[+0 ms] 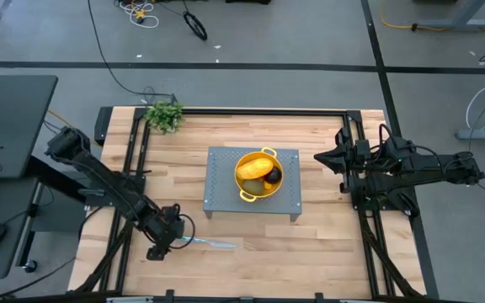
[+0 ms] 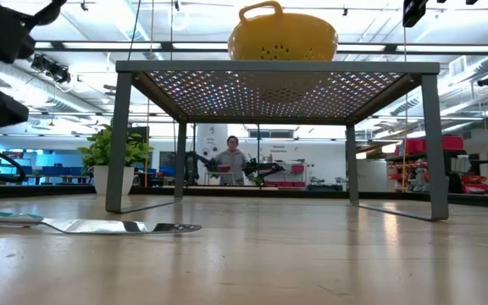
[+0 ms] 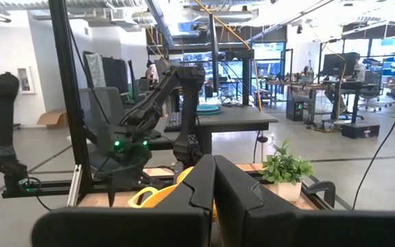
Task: Pick & Place Fruit
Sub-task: Put the knife on the shelf to the left of the strainer bowl
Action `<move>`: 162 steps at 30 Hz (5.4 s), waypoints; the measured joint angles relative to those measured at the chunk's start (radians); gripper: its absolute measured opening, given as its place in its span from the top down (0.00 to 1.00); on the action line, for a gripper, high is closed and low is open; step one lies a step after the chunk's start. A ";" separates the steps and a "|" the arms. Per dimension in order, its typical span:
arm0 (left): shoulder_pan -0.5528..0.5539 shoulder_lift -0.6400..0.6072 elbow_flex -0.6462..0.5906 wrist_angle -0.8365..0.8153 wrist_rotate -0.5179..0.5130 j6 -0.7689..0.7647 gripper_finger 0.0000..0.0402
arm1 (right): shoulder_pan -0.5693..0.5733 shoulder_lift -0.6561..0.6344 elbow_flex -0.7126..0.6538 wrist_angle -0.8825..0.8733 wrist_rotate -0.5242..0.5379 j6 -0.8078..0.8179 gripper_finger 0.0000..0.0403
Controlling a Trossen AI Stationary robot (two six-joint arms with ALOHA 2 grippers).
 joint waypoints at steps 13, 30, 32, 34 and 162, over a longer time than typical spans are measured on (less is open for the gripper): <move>0.000 0.171 0.122 -0.136 -0.086 0.003 0.24 | 0.000 0.000 0.000 -0.001 0.000 0.000 0.96; -0.005 0.172 0.125 -0.122 -0.148 -0.010 0.34 | 0.000 0.001 0.000 -0.009 0.000 0.000 0.96; -0.010 0.172 0.125 -0.122 -0.149 -0.007 0.35 | 0.000 0.001 0.000 -0.012 0.000 0.000 0.96; -0.013 0.172 0.125 -0.121 -0.153 -0.005 0.36 | 0.000 0.001 0.000 -0.016 0.000 0.000 0.96; -0.042 0.142 0.349 -0.269 -0.051 0.121 0.84 | -0.001 0.000 0.000 -0.007 0.060 0.000 0.96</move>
